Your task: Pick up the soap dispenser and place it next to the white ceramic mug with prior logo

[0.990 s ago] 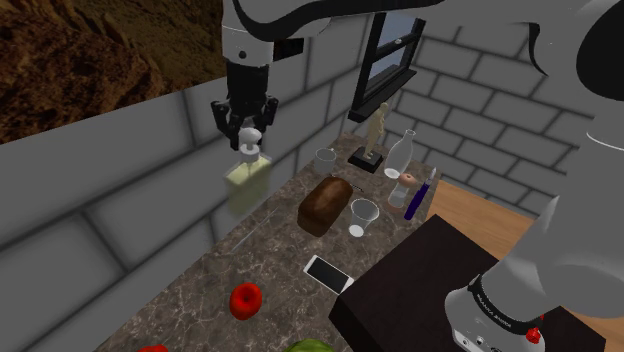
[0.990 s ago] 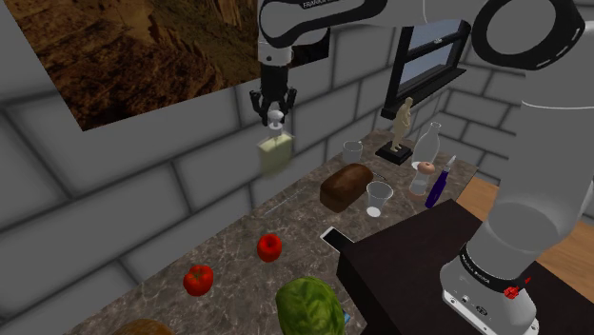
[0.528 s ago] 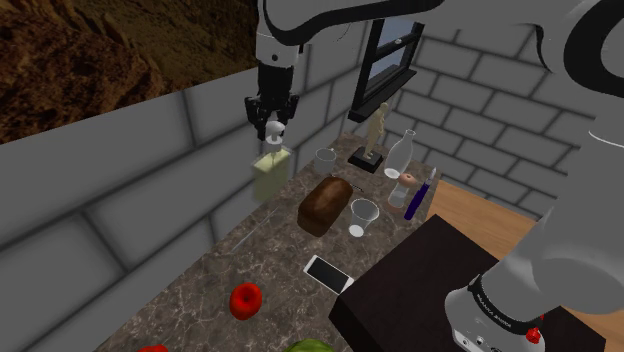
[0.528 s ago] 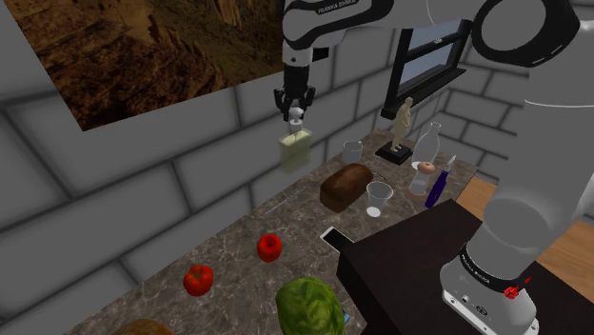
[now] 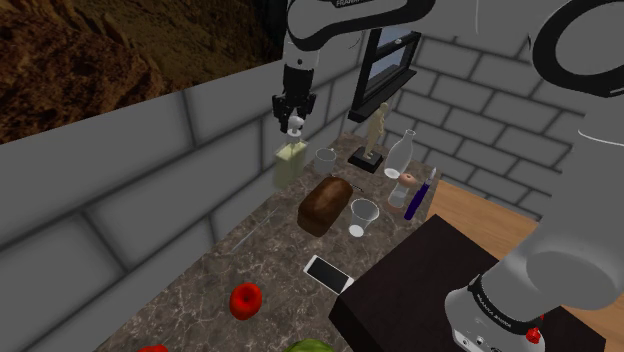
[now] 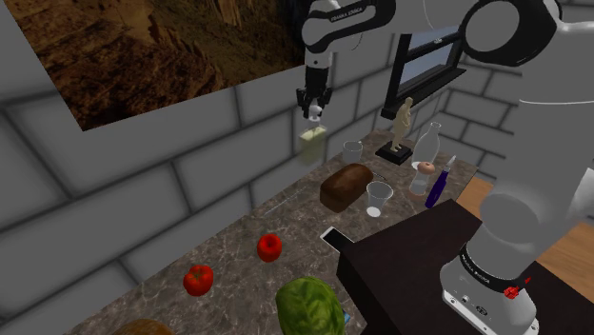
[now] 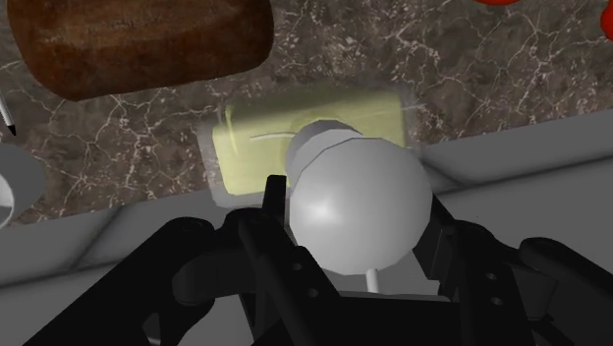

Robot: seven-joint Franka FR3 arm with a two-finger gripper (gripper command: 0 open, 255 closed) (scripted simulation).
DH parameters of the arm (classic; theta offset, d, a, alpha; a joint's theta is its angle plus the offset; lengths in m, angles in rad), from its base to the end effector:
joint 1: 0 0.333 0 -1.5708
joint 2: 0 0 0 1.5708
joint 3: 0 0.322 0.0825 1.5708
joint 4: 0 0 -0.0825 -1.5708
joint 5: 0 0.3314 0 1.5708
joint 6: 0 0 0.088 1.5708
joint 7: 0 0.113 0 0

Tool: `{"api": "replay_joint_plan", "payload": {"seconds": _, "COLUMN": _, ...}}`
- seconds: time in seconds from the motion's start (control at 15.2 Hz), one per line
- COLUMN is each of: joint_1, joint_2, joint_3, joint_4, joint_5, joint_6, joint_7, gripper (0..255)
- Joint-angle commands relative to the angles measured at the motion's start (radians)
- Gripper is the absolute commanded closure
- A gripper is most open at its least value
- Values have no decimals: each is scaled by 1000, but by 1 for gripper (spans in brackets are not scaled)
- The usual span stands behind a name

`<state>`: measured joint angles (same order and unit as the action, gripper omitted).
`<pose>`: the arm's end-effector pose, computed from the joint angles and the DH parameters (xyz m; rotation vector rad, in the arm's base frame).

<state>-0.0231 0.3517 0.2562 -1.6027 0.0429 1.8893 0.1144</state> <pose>0.5930 0.1246 0.4472 -3.0194 -0.1382 0.1143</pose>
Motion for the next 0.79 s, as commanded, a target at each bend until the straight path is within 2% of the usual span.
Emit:
{"api": "replay_joint_plan", "payload": {"seconds": 0.0, "joint_1": -25, "joint_2": 20, "joint_3": -14, "joint_4": 19, "joint_5": -2, "joint_6": -3, "joint_7": -41, "gripper": 255}}
{"api": "replay_joint_plan", "payload": {"seconds": 0.4, "joint_1": -93, "joint_2": 107, "joint_3": -54, "joint_4": 104, "joint_5": -12, "joint_6": -13, "joint_7": -149, "gripper": 255}}
{"api": "replay_joint_plan", "payload": {"seconds": 0.73, "joint_1": -146, "joint_2": 205, "joint_3": -83, "joint_4": 220, "joint_5": -22, "joint_6": -40, "joint_7": -232, "gripper": 255}}
